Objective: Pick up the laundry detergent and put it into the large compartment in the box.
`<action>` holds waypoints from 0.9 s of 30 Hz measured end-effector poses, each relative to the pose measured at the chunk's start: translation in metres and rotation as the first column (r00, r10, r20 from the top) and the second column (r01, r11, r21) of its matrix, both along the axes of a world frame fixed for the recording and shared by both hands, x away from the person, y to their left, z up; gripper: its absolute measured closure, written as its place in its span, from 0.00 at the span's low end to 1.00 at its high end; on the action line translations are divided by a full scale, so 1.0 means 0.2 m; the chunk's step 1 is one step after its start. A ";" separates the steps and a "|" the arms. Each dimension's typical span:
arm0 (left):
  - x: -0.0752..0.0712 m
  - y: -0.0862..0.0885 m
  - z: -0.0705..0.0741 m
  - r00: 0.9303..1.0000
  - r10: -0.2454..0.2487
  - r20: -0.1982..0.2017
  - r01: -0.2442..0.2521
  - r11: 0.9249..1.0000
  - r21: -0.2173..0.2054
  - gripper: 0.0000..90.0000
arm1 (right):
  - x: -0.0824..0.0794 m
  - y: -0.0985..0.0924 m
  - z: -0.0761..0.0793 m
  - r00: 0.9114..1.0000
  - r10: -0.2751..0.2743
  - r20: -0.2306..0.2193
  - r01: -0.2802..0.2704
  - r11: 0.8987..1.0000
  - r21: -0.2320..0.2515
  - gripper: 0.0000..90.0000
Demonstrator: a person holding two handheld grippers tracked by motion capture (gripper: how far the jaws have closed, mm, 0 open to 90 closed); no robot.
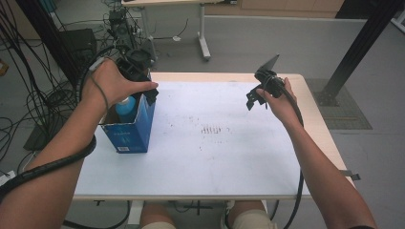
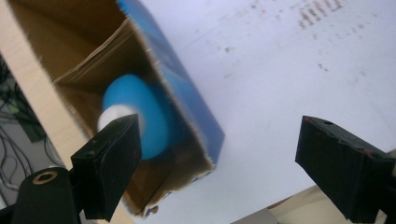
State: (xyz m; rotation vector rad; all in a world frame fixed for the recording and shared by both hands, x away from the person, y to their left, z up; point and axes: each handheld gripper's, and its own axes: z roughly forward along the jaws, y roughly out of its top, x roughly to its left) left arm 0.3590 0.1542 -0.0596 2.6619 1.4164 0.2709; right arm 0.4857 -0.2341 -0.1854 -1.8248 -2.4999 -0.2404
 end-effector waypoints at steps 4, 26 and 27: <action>-0.03 -0.08 -0.01 0.995 -0.104 -0.003 0.104 0.995 0.011 0.16 | 0.01 0.00 0.00 1.000 0.000 -0.003 0.000 1.000 0.001 0.06; -0.12 -0.42 -0.11 0.845 -0.530 -0.066 0.531 0.848 -0.010 0.14 | 0.02 -0.01 0.01 1.000 -0.003 -0.010 0.003 1.000 0.005 0.06; -0.12 -0.42 -0.11 0.840 -0.538 -0.068 0.539 0.842 -0.008 0.14 | 0.02 -0.01 0.01 1.000 0.000 -0.009 0.000 1.000 0.006 0.06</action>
